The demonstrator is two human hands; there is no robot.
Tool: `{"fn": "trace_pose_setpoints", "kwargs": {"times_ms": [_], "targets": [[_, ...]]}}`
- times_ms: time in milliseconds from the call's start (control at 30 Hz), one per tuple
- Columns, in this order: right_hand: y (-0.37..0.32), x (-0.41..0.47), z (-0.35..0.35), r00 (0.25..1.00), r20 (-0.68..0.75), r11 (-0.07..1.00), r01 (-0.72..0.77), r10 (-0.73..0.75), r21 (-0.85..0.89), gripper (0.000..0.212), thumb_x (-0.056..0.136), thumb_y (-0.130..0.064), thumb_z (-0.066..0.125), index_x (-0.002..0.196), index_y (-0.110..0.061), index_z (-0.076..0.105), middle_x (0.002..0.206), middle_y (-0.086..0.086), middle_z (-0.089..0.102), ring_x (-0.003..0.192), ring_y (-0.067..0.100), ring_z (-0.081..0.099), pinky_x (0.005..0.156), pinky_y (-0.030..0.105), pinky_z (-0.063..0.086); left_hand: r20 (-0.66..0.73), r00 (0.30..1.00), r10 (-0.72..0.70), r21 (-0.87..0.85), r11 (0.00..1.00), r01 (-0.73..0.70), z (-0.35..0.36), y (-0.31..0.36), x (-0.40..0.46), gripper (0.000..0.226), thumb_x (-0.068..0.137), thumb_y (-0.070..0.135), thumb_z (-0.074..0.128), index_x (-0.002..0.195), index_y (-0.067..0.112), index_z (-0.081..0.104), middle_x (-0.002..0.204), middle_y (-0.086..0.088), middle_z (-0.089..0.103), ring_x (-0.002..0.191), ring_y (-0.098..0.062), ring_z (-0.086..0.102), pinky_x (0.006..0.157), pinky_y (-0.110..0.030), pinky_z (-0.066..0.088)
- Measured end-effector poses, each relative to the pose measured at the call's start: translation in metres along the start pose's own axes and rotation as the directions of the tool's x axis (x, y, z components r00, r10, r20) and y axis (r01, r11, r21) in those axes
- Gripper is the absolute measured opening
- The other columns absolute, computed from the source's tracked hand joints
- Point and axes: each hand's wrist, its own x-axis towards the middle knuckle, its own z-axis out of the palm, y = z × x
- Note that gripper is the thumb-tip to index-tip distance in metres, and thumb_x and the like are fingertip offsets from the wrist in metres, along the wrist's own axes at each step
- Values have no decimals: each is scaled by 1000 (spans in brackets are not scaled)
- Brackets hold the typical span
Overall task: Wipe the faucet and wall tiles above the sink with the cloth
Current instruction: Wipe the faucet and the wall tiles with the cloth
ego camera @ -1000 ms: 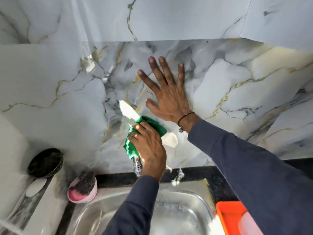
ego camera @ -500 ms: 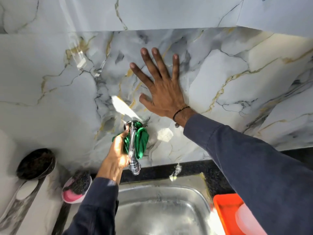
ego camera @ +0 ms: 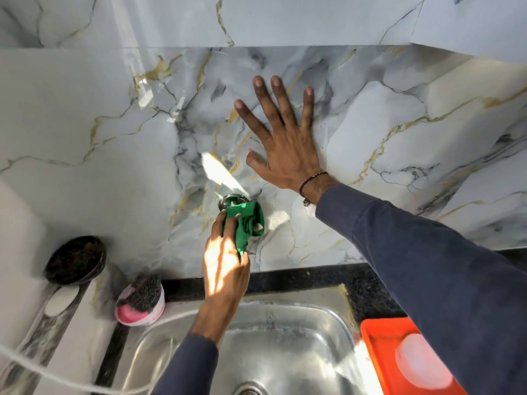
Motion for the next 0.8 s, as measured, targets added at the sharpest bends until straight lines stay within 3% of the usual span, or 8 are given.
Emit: {"fn": "trace_pose_setpoints", "kwargs": {"times_ms": [200, 333, 400, 467, 533, 633, 700, 800], "targets": [[-3, 1, -9, 999, 53, 1000, -5, 6, -9, 90, 88, -65, 48, 167, -35, 17, 177, 12, 22, 163, 39, 21, 123, 80, 16, 52, 987, 155, 84, 984, -159, -13, -18, -41, 73, 76, -19, 60, 144, 8, 63, 166, -17, 43, 150, -37, 47, 123, -37, 34], [-7, 1, -18, 994, 111, 1000, -12, 13, -12, 89, 91, -62, 46, 168, -34, 12, 178, 11, 17, 164, 38, 17, 123, 79, 16, 129, 977, 168, 104, 978, -181, -14, -25, -70, 84, 66, -23, 60, 140, 15, 63, 174, -2, 28, 159, -30, 32, 122, -41, 37], [-9, 0, -25, 988, 153, 1000, -18, 20, -13, 90, 92, -62, 46, 169, -34, 9, 179, 11, 13, 165, 38, 13, 124, 78, 16, 205, 974, 98, 106, 987, -121, -16, -34, -90, 88, 70, -21, 61, 146, 23, 55, 176, 0, 22, 154, -32, 41, 115, -44, 49], [-11, -1, -30, 977, 208, 999, -36, 39, -19, 92, 92, -64, 45, 169, -34, 5, 180, 10, 7, 166, 36, 9, 126, 77, 14, 249, 967, 47, 9, 999, -50, -17, -47, -112, 95, 79, -20, 59, 154, 36, 43, 173, -2, 32, 137, -27, 60, 106, -40, 58], [-16, -4, -40, 964, 258, 998, -58, 59, -9, 95, 92, -65, 47, 169, -34, 1, 180, 9, 1, 167, 36, 3, 126, 76, 12, 277, 956, -98, -226, 960, 164, -21, -54, -132, 83, 90, -16, 59, 139, 51, 53, 139, 12, 71, 116, -19, 69, 93, -23, 61], [-22, -6, -56, 940, 329, 993, -110, 88, 49, 103, 87, -65, 56, 169, -34, 2, 180, 8, -4, 167, 36, -2, 125, 77, 11, 421, 709, -565, -471, 532, 704, -23, -57, -153, 25, 100, 5, 64, 102, 29, 72, 72, 18, 77, 92, -15, 70, 66, -25, 52], [-27, -18, -67, 923, 370, 975, -171, 107, 144, 103, 84, -62, 59, 169, -35, 9, 180, 7, 1, 167, 35, 3, 125, 76, 13, 516, 573, -636, -545, 272, 793, -24, -55, -157, 11, 100, 11, 66, 109, 15, 69, 71, 9, 80, 86, -19, 71, 79, -33, 55], [-42, -65, -83, 862, 456, 859, -393, 220, 329, 94, 87, -59, 63, 166, -32, 21, 173, 7, 31, 157, 33, 35, 122, 62, 35, 596, 557, -578, -647, 64, 760, -31, -48, -154, 16, 99, 17, 66, 114, 11, 69, 104, -14, 83, 100, -31, 76, 100, -46, 57]]}}
